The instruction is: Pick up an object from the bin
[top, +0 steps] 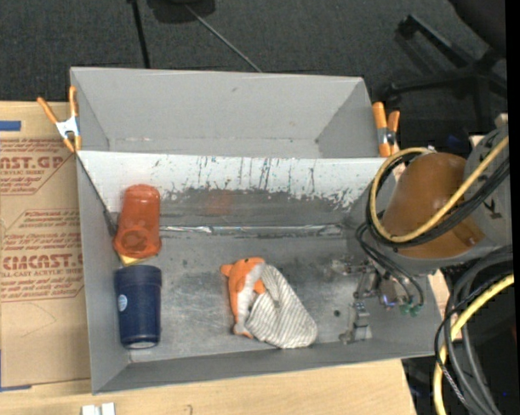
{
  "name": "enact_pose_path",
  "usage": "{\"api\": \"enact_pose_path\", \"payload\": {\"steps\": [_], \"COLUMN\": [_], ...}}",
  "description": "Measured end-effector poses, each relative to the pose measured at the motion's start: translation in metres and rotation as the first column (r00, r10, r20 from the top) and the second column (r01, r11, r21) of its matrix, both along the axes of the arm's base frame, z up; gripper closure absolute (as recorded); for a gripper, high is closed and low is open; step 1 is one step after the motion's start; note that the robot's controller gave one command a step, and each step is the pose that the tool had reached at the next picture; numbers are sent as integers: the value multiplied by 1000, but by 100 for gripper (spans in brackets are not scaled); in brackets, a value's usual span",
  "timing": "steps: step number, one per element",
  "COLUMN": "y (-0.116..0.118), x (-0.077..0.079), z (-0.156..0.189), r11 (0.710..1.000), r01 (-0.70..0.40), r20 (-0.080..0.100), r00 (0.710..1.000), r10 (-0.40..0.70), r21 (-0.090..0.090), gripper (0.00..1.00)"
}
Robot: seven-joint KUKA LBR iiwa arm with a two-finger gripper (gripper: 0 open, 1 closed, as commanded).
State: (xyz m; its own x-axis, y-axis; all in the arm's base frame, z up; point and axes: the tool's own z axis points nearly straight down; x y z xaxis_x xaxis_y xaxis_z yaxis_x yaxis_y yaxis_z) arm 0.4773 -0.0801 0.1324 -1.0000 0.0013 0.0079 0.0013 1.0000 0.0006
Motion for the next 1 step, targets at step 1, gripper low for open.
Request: {"api": "enact_pose_path", "payload": {"steps": [1], "y": [0], "x": [2], "z": [4], "r11": [1000], "r01": [-1], "r20": [8], "r00": [1000], "r10": [1], "r21": [-1], "gripper": [0]}}
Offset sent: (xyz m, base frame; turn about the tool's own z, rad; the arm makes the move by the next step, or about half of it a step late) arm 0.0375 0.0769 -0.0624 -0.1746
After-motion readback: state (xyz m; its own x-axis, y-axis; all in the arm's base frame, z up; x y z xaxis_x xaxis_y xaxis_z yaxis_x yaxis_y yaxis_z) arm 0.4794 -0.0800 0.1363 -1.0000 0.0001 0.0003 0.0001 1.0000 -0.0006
